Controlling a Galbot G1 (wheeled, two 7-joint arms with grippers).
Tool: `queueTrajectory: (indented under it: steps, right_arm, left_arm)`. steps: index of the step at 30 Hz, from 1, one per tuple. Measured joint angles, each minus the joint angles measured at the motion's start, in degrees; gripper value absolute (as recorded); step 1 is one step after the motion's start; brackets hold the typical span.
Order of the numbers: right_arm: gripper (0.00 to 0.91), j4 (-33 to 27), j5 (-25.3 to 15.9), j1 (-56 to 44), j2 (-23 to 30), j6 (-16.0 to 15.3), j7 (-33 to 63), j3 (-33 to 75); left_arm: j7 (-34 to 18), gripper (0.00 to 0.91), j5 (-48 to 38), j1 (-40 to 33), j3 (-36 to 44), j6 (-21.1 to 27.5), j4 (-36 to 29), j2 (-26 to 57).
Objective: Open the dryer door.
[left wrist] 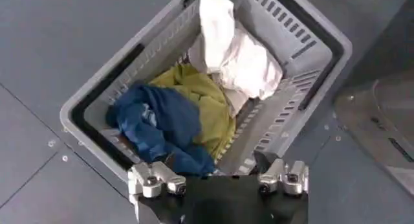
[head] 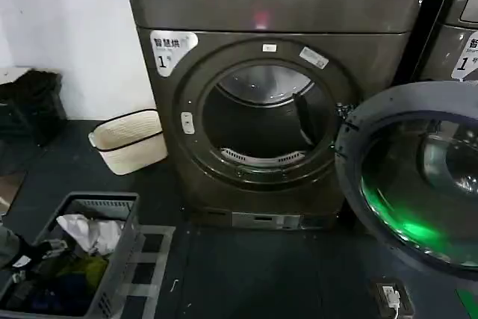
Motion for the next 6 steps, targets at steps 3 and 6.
queueTrajectory:
  steps: [3, 6]
  right_arm:
    - [0.907, 0.0, 0.0, 0.0, 0.2, 0.1, -0.1, 0.0]
    - [0.907, -0.2, -0.2, 0.0, 0.3, 0.2, -0.2, -0.1]
  left_arm:
    - [0.1, 0.907, 0.4, -0.3, 0.5, 0.0, 0.1, 0.0]
    - [0.3, 0.907, 0.5, -0.3, 0.7, 0.0, 0.1, -0.1]
